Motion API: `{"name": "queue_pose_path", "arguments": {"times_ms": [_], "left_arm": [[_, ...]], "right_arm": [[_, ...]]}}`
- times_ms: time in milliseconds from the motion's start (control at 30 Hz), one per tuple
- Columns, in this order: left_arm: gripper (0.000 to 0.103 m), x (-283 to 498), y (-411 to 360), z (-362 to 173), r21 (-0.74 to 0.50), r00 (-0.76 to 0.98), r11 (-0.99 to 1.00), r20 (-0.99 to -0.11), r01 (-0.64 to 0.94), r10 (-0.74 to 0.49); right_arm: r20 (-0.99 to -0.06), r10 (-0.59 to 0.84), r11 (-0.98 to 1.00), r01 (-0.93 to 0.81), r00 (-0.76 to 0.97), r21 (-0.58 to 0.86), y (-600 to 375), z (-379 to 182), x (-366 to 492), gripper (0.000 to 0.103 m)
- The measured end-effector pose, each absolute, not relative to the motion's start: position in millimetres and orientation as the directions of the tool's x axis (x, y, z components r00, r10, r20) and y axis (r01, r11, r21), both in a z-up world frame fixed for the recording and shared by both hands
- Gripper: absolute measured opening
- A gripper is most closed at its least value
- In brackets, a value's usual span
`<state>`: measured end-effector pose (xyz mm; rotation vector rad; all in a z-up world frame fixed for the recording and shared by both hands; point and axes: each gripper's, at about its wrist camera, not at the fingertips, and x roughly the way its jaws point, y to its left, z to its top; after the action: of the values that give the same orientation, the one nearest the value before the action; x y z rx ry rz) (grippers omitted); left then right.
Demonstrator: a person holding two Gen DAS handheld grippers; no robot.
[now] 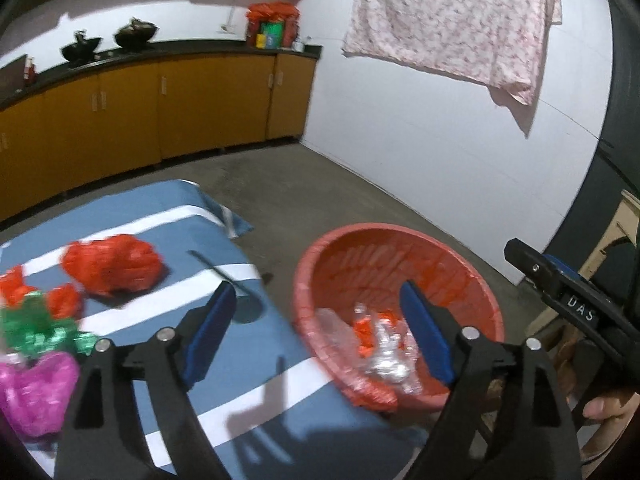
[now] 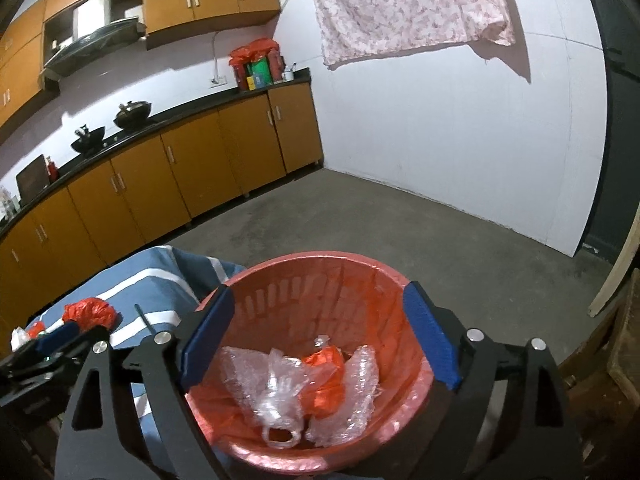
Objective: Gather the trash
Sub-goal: 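Grasp the pink bag with the left tool while the right tool grasps the yellow-green bag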
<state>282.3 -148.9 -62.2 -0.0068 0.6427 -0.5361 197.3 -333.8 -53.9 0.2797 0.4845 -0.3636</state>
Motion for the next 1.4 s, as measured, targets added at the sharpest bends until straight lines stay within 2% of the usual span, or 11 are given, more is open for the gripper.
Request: {"name": "queue_pose_path", "arguments": {"times_ms": [233,500,600,800,1033,1200,1233,1367,1400], "left_arm": [[0.087,253,-70,-47,-0.122,0.779,0.937,-0.526,0.326,-0.34],[0.087,223,50,-47,-0.069,0.849,0.997,-0.523,0.039,-0.069],[0.087,214,89,-52,-0.049,0.844,0.997,-0.536,-0.055,0.02],[0.087,187,156,-60,-0.032,0.825,0.98,-0.545,-0.197,0.148],[0.087,171,184,-63,-0.045,0.815,0.968,-0.55,-0.248,0.183],[0.087,171,192,-69,-0.082,0.818,0.97,-0.556,-0.229,0.146],[0.087,172,190,-70,-0.086,0.818,0.972,-0.56,-0.22,0.136],[0.087,178,174,-73,-0.108,0.819,0.978,-0.567,-0.177,0.086],[0.087,181,169,-74,-0.112,0.819,0.98,-0.569,-0.162,0.071]], "right_arm": [[-0.491,-0.196,0.943,0.3,0.849,0.143,-281,-48,207,0.086],[-0.517,0.007,0.99,0.066,0.856,0.123,-178,-54,214,0.085],[-0.552,0.095,0.989,-0.017,0.828,0.144,-140,-62,214,0.078],[-0.608,0.192,0.981,-0.151,0.77,0.118,-65,-81,210,0.072],[-0.662,0.197,0.978,-0.189,0.723,0.083,-18,-97,222,0.067],[-0.707,0.143,0.988,-0.147,0.693,0.056,-15,-112,234,0.063],[-0.718,0.142,0.988,-0.141,0.681,0.062,-18,-115,236,0.061],[-0.742,0.145,0.985,-0.163,0.655,0.049,-21,-122,238,0.04],[-0.744,0.143,0.985,-0.171,0.653,0.04,-22,-122,236,0.039]]}}
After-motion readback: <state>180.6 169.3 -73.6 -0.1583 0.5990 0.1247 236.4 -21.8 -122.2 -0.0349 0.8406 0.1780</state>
